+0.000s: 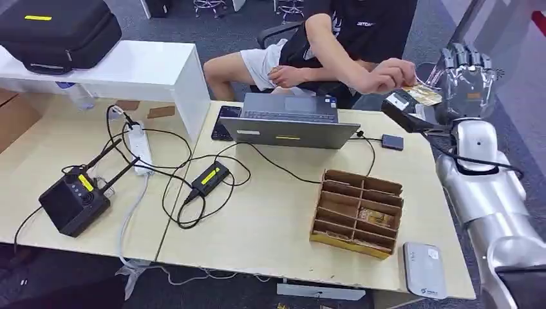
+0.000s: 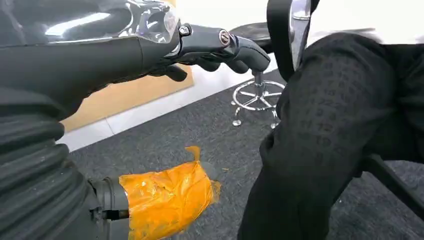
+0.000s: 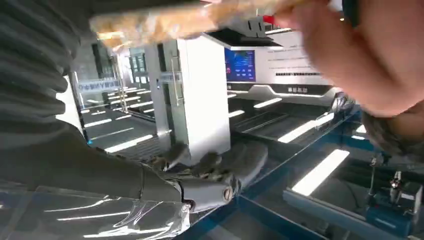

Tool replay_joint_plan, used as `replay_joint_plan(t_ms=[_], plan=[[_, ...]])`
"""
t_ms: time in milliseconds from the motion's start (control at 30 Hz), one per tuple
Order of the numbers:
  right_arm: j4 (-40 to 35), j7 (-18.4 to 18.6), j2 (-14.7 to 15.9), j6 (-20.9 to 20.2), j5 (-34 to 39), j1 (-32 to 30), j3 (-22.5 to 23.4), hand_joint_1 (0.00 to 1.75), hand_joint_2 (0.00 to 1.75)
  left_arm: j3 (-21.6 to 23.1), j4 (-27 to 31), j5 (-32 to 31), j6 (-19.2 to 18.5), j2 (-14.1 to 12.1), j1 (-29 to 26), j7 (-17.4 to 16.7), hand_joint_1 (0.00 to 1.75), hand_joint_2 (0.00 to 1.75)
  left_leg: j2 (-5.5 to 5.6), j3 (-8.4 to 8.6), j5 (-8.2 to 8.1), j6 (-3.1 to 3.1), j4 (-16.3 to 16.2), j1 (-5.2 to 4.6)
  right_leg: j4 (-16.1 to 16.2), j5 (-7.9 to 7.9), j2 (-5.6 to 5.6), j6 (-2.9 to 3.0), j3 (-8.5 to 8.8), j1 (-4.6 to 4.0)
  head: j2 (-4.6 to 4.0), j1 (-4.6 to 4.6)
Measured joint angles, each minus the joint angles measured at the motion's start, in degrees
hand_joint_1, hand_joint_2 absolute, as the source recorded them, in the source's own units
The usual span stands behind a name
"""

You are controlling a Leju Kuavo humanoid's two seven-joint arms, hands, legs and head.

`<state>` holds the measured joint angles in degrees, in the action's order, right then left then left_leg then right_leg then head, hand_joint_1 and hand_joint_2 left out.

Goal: Pass the card to the sensor for recognition and then transmit it.

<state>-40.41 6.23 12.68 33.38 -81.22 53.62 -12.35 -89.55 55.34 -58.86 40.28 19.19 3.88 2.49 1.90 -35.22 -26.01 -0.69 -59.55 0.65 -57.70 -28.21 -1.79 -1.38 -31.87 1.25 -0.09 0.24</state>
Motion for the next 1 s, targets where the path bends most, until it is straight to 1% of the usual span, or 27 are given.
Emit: replay_joint_plan(t_ms=[200,433,533,633,667,733,767,800,833,900,933,967,1000], plan=[[3.34,-1.11,-2.14,0.17,0.44,1.23,-0.78,1.75,1.75,0.0,-0.52,-0.41,0.0,0.0,0.26,0.31,0.0,1.75,0.01,-0.01,0.0,0.0,0.02,0.02,-0.02,-0.01,0.0,0.01,-0.06,-0.01,0.0,0.0],[3.51,-2.84,-3.36,-0.25,-2.86,1.51,-3.78,1.75,1.75,-0.02,-0.72,-0.13,0.0,0.0,0.26,-0.31,0.0,1.75,0.01,-0.03,0.0,0.0,0.02,0.02,-0.02,-0.01,0.01,0.01,-0.05,-0.01,0.0,0.02],[2.64,-4.22,-3.41,-2.81,-4.72,1.33,-5.82,1.75,1.75,-0.02,-0.72,0.42,0.0,-0.02,0.25,-1.64,0.0,1.75,-0.02,-0.02,0.0,0.0,0.01,0.02,-0.02,-0.01,-0.01,0.01,-0.06,0.0,0.0,0.02],[-1.45,-6.03,-2.62,-7.66,-5.51,-0.16,-8.7,1.75,1.75,0.0,-0.7,1.07,0.02,-0.04,0.22,-4.13,0.0,1.75,0.0,-0.01,0.0,0.0,-0.01,0.02,-0.01,-0.01,0.01,0.0,-0.08,0.0,0.0,0.0],[-4.04,-6.51,-1.83,-9.43,-5.2,-1.1,-9.86,1.75,1.75,0.0,-0.61,1.25,0.02,-0.07,0.22,-5.14,0.0,1.75,0.06,-0.02,0.0,0.0,-0.01,0.02,-0.01,-0.01,0.05,0.0,-0.07,0.0,0.0,0.02],[-8.89,-6.91,0.07,-11.57,-4.46,-3.08,-12.18,1.75,1.75,-0.04,-0.39,1.44,0.02,-0.07,0.14,-6.74,0.0,1.75,0.08,-0.03,0.0,0.0,-0.03,0.02,0.0,-0.01,0.09,0.0,-0.13,0.01,0.0,-0.02],[-12.09,-6.69,1.78,-12.53,-3.45,-4.74,-13.04,1.75,1.75,-0.02,-0.2,1.44,0.02,-0.07,0.2,-7.73,0.0,1.75,0.15,-0.03,0.0,0.0,-0.03,0.02,0.02,-0.02,0.17,-0.01,-0.08,0.01,0.0,-0.02],[-17.35,-6.12,3.86,-13.18,-1.89,-7.01,-13.83,1.75,1.75,-0.02,0.02,1.47,0.02,-0.07,0.13,-8.76,0.0,1.75,0.28,-0.04,-0.02,0.02,-0.04,0.02,0.04,-0.1,0.26,-0.04,-0.03,0.01,0.0,0.02],[-21.56,-5.25,5.95,-13.08,-0.3,-9.29,-14.34,1.75,1.75,-0.04,0.28,1.62,0.02,-0.07,0.08,-9.85,0.0,1.75,0.32,-0.04,-0.02,0.02,-0.04,0.02,0.06,-0.1,0.29,-0.05,-0.02,0.01,0.0,-0.02],[-30.6,-2.63,10.28,-11.75,3.36,-15.47,-14.47,1.75,1.75,-0.11,0.72,1.62,0.02,-0.07,0.07,-11.41,0.0,1.75,0.51,-0.07,-0.09,0.07,-0.04,0.03,0.12,-0.2,0.49,-0.1,0.07,0.0,0.0,0.09],[-34.91,-1.14,12.0,-9.83,4.11,-19.22,-14.34,1.75,1.75,-0.11,0.98,1.49,0.02,-0.07,0.08,-12.29,0.0,1.75,0.59,-0.04,-0.11,0.07,-0.03,0.04,0.2,-0.25,0.57,-0.09,0.12,0.0,0.0,-0.06],[-39.57,0.66,13.71,-7.2,3.87,-24.11,-13.77,1.75,1.75,-0.11,1.25,1.38,0.02,-0.07,0.06,-13.32,0.0,1.75,0.66,-0.02,-0.21,0.15,-0.02,0.07,0.21,-0.31,0.64,-0.09,0.24,-0.07,0.0,0.07],[-44.5,2.56,15.04,-3.99,3.01,-29.7,-12.94,1.75,1.75,-0.18,1.6,1.33,0.02,-0.07,0.02,-14.28,0.0,1.75,0.77,0.0,-0.32,0.03,-0.02,0.11,0.23,-0.42,0.75,-0.11,0.35,-0.1,0.0,0.07]])
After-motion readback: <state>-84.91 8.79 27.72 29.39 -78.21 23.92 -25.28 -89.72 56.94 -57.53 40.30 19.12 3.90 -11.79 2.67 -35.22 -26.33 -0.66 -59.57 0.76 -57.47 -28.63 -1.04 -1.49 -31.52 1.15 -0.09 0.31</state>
